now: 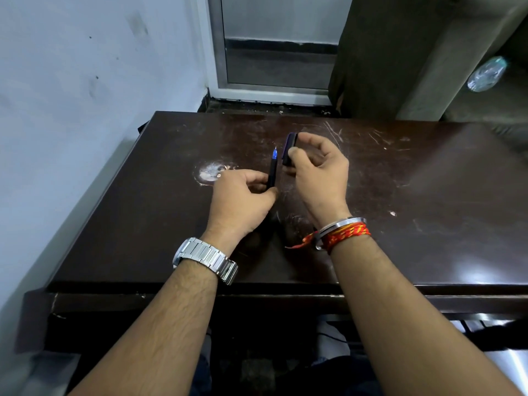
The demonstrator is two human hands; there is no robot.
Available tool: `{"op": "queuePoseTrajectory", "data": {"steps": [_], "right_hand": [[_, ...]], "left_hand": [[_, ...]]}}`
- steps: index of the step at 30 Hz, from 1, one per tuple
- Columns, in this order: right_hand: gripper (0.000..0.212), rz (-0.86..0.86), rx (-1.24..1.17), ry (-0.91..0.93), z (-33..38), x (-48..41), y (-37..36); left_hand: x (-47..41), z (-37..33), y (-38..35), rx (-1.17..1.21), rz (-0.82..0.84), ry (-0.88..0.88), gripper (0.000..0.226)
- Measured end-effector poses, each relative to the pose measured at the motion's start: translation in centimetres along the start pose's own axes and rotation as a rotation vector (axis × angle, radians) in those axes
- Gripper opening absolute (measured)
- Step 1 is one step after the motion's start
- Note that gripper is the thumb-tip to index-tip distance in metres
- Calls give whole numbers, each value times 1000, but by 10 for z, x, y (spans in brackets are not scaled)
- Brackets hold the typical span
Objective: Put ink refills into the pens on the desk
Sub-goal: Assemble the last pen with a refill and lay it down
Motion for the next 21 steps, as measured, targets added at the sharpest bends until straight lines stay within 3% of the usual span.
{"op": "queuePoseTrajectory", "data": {"steps": [8,17,21], "right_hand": [[20,-9,-234,11,3,-3,1],[19,1,-248,11,3,-4,1],[24,59,-119,29,0,-2,1]], "left_hand": [[4,-5,-4,7,84,-29,14],[6,-8,-2,19,108,-27,16],[6,-8,-1,46,83,-23,15]]}}
Point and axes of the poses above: each hand's wrist, its own x-axis away from the middle knuckle, its own y-axis out of the back of the hand, z = x × y, the point moved 2 cm from there along -x, towards the middle knuckle, and after that the axes turned 6 degrees about -z, right-handed, at the moved point
